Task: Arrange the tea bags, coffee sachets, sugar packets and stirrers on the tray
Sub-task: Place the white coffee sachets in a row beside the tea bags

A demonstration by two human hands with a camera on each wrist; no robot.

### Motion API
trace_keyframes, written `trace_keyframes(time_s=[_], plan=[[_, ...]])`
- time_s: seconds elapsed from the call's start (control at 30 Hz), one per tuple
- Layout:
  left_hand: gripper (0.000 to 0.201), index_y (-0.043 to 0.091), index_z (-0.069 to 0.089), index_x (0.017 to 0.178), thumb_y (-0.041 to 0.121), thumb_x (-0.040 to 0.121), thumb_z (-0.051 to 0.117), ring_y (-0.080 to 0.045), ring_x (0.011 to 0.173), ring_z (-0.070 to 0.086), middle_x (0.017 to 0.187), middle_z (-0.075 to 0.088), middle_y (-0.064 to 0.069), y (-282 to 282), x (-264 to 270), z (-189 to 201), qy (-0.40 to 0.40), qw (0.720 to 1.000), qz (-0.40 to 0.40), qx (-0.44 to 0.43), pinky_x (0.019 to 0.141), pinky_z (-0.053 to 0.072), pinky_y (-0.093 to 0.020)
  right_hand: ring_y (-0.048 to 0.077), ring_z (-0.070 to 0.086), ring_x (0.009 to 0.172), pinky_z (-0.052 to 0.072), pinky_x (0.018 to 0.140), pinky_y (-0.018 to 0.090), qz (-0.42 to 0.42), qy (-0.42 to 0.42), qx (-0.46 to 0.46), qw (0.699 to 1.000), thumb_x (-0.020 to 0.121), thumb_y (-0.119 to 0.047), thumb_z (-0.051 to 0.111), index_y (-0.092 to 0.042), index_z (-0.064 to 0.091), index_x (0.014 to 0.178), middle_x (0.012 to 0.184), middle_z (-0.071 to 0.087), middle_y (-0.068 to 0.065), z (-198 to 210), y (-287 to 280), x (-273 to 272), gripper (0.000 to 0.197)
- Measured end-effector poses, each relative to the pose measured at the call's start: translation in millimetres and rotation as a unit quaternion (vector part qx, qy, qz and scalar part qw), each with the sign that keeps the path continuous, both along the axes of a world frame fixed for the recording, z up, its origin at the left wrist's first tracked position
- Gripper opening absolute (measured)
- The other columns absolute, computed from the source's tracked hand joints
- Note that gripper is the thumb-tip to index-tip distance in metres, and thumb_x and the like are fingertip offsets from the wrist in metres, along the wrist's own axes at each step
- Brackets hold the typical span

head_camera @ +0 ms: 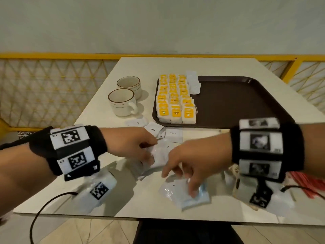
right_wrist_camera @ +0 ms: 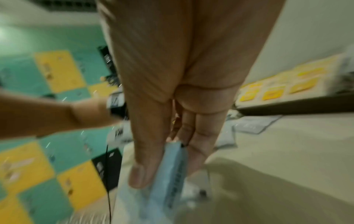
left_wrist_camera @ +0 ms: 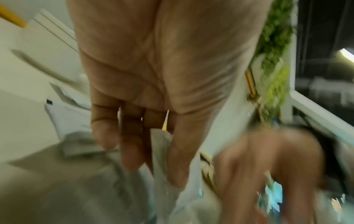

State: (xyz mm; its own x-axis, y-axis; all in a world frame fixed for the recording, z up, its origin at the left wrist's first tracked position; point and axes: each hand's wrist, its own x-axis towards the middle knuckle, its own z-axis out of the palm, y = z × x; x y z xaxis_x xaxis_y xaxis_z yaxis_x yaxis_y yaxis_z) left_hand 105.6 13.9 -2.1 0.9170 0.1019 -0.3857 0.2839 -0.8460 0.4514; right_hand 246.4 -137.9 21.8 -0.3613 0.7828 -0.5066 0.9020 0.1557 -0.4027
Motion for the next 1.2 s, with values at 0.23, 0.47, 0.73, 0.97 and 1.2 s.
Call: trace_keyframes(time_s=[0.23,0.47,0.73,0.97,1.2], plan=[[0.052,0.012,0.068,0.08,0.061,0.063,0.067,-0.022,0.075,0.056,0.083,0.064,-0.011,20.0,-26.0,11.5,0.029,0.995,0.079,-0.056,0.076,0.047,-0.044,0.018,0.046,0.096,0.044,0.082,0.028,0.015,-0.104,0.04,0.994,0.074,-0.028,0.079,-0.019,0.058,0.102,0.106,0.04,-0.004,-21.0,12.0,-3.4,0.036],[0.031,0.022,0.056,0.06,0.044,0.08,0.067,-0.031,0.08,0.057,0.086,0.061,-0.015,-9.9,-16.7,-9.9,-0.005,0.997,0.036,0.072,0.073,0.046,-0.042,0.003,0.048,0.075,0.039,0.065,0.015,-0.108,-0.045,0.038,0.992,0.072,-0.029,0.082,-0.032,0.049,0.118,0.084,0.047,-0.018,-4.7,22.0,17.3,0.057],[0.025,0.023,0.054,0.065,0.033,0.081,0.07,-0.012,0.06,0.042,0.065,0.051,0.005,-16.3,-7.2,-8.5,0.036,0.995,0.038,0.085,0.058,0.034,-0.025,0.008,0.046,0.094,0.039,0.083,0.02,-0.12,-0.073,0.079,0.987,0.073,-0.032,0.081,-0.02,0.052,0.13,0.117,0.055,-0.005,-20.3,41.6,12.7,0.065],[0.02,0.026,0.062,0.066,0.035,0.077,0.076,-0.003,0.051,0.045,0.054,0.054,0.014,-9.4,-11.6,-4.4,-0.013,0.995,0.096,0.01,0.053,0.035,-0.015,0.017,0.049,0.107,0.042,0.09,0.025,-0.122,-0.045,0.147,0.981,0.079,-0.034,0.076,-0.015,0.06,0.12,0.118,0.052,0.001,-24.0,42.6,15.8,0.049],[0.021,0.017,0.067,0.061,0.009,0.078,0.075,-0.001,0.051,0.057,0.054,0.062,0.011,-4.7,15.4,30.8,-0.201,0.939,0.217,-0.177,0.052,0.043,-0.009,0.018,0.067,0.079,0.058,0.065,0.027,-0.303,0.216,0.153,0.915,0.081,-0.015,0.074,-0.01,0.062,0.099,0.091,0.066,0.004,-5.4,19.5,59.6,0.022]])
